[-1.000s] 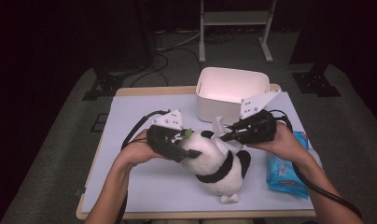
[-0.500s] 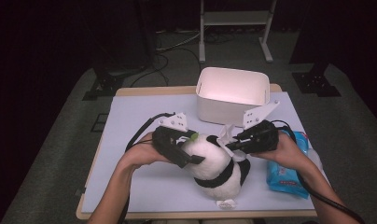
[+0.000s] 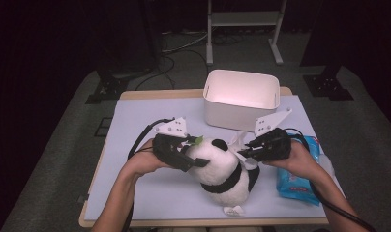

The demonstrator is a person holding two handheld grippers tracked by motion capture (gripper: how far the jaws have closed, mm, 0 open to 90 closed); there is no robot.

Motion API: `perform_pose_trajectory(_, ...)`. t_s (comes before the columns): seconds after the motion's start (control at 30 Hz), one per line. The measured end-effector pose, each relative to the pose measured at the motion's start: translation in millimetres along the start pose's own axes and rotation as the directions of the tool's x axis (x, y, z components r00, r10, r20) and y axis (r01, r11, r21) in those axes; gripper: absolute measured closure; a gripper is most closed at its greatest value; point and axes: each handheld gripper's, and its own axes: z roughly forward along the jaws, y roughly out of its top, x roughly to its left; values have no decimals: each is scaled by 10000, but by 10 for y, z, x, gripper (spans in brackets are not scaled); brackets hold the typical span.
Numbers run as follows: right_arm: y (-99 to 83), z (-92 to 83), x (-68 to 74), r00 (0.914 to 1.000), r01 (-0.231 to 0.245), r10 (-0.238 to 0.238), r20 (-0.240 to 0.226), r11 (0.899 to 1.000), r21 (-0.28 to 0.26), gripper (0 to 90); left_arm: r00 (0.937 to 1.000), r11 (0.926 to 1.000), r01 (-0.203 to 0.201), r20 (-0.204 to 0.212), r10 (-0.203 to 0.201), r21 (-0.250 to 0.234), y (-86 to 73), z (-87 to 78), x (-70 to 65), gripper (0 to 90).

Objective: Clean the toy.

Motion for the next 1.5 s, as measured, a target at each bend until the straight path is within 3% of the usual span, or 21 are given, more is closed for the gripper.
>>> perform_pose_trajectory(0.17, 126, -76, -8, 9997, 177, -177, 144, 9998, -7, 785, 9992, 9998, -83, -394, 90, 189, 91, -54, 30, 341)
perform_pose_trajectory(0.43, 480, -156, 59, 9946, 981, -980, 331, 9952, -35, 780, 9938, 9918, -492, -936, 604, 1176, 300, 4, 15, 347)
perform_pose_trajectory(0.67, 633, -208, 79, 9932, 1130, -1119, 331, 9930, -339, 780, 9948, 9886, -654, -681, 752, 1356, 356, 157, -29, 344)
perform_pose_trajectory(0.77, 597, -126, 90, 9936, 1092, -1096, 291, 9939, 136, 780, 9963, 9888, -548, -580, 633, 1390, 344, 211, -29, 325)
perform_pose_trajectory(0.93, 508, -98, 74, 9952, 921, -934, 289, 9948, 439, 788, 9974, 9888, -482, -472, 553, 1410, 341, 231, -22, 269)
perform_pose_trajectory(1.27, 446, -63, 57, 9962, 855, -863, 124, 9946, 592, 793, 9990, 9925, -225, -365, 271, 1205, 289, 168, 16, 156)
perform_pose_trajectory(1.37, 422, -38, 49, 9960, 835, -859, 237, 9925, 890, 794, 9992, 9918, -130, -357, 177, 1273, 256, 135, 36, 106)
perform_pose_trajectory(1.43, 386, 0, 46, 9955, 833, -877, 361, 9905, 1098, 793, 9997, 9927, -27, -222, 54, 1204, 224, 125, 46, 107)
perform_pose_trajectory(1.5, 359, 9, 24, 9974, 691, -708, 152, 9932, 933, 792, 10000, 9942, 19, -41, -14, 1076, 188, 118, 61, 135)
